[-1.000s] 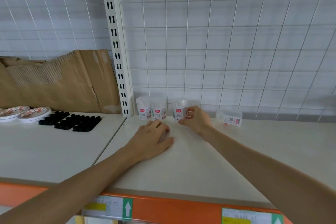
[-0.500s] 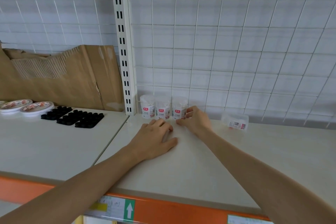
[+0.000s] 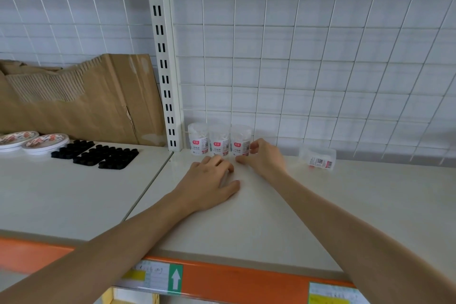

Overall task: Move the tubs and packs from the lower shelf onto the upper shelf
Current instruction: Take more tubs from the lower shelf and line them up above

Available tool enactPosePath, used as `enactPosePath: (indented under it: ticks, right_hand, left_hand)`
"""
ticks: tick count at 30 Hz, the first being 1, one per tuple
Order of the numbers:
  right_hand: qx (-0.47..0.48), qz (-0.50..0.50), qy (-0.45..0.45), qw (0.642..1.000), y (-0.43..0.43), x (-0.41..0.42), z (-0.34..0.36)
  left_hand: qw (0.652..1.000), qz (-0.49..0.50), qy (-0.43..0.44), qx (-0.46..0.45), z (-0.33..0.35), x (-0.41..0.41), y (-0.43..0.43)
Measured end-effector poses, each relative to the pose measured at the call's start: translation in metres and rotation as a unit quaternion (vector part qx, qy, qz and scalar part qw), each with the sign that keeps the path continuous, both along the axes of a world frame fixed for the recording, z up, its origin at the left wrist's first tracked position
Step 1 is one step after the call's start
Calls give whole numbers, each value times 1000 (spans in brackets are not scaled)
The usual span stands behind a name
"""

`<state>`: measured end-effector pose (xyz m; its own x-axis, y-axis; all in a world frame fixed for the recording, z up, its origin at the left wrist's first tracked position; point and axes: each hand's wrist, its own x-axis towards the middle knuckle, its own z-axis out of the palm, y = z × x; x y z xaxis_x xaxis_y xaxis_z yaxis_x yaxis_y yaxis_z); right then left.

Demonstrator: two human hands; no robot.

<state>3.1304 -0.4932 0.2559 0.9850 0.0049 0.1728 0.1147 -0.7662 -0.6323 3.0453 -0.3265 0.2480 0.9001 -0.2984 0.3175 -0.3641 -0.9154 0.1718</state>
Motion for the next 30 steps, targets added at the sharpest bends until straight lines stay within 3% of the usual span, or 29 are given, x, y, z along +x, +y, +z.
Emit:
enactPosePath:
  ticks: [13,18,22,26,30]
  right_hand:
    - [28,10,0,1000,-3,-6,-1]
    - [73,29,-117,990,-31,-34,18]
    - [-7,26,-203,979,-85,-41,36]
    - [-79,-49,-122,988,-138,-34,24]
    - [8,-55,5,998,-151,-40,13]
  left_hand:
    - [1000,-3,4,14,1,1,2]
    - [999,-1,25,41,18,-1,-4]
    - [997,-33,71,-11,34,6,-35]
    - [986,-53,110,-113,37,22,-74]
    - [974,-53,133,-176,29,37,-96]
